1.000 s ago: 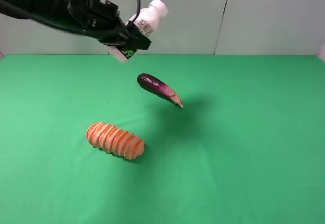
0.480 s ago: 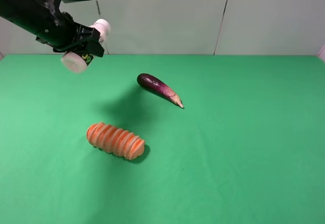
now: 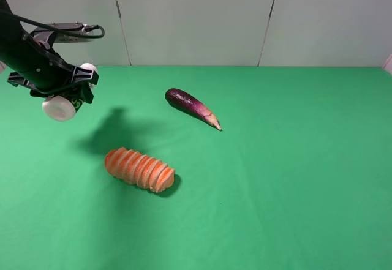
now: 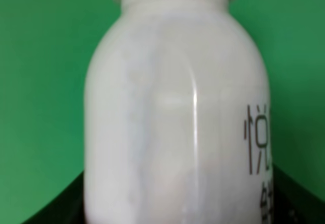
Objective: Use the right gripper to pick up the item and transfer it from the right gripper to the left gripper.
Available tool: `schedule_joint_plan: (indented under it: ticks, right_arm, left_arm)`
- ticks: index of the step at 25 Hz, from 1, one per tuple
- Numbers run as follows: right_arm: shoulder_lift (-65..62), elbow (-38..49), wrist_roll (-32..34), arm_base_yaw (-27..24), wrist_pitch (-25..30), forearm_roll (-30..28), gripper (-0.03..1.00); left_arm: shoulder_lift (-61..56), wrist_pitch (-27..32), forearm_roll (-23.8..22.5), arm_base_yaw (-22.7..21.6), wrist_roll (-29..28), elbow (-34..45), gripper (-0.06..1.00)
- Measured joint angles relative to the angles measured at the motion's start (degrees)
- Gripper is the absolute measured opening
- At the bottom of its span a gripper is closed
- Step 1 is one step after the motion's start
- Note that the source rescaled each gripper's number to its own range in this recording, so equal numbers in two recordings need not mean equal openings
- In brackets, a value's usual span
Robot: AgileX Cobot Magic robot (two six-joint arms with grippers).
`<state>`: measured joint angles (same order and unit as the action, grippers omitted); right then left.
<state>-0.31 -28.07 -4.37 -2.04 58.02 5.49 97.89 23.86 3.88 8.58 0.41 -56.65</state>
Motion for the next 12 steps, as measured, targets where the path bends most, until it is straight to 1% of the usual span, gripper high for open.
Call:
schedule_joint_plan:
  ticks: [2,4,6,10,12]
  right_arm:
    - [0.0,0.0,0.0,0.0,0.0,0.0,1.0]
    - [0.0,0.0,0.0,0.0,0.0,0.0,1.0]
    - [0.0,0.0,0.0,0.0,0.0,0.0,1.0]
    - [0.0,0.0,0.0,0.0,0.0,0.0,1.0]
    - [0.0,0.0,0.0,0.0,0.0,0.0,1.0]
  left_arm:
    - [0.84,-1.4,-1.17,0.0,-0.41,0.45,0.01]
    - [1.87,-3.35,-1.42,0.0,-0.41,1.33,0.01]
    - [2.82,-6.1,-1.63,0.0,-0.41,2.38,0.01]
    - [3.94,-12.35,-3.88,0.0,-0.41,4.56,0.01]
    - [4.43,-14.02,-4.92,0.0,-0.41,4.9,0.01]
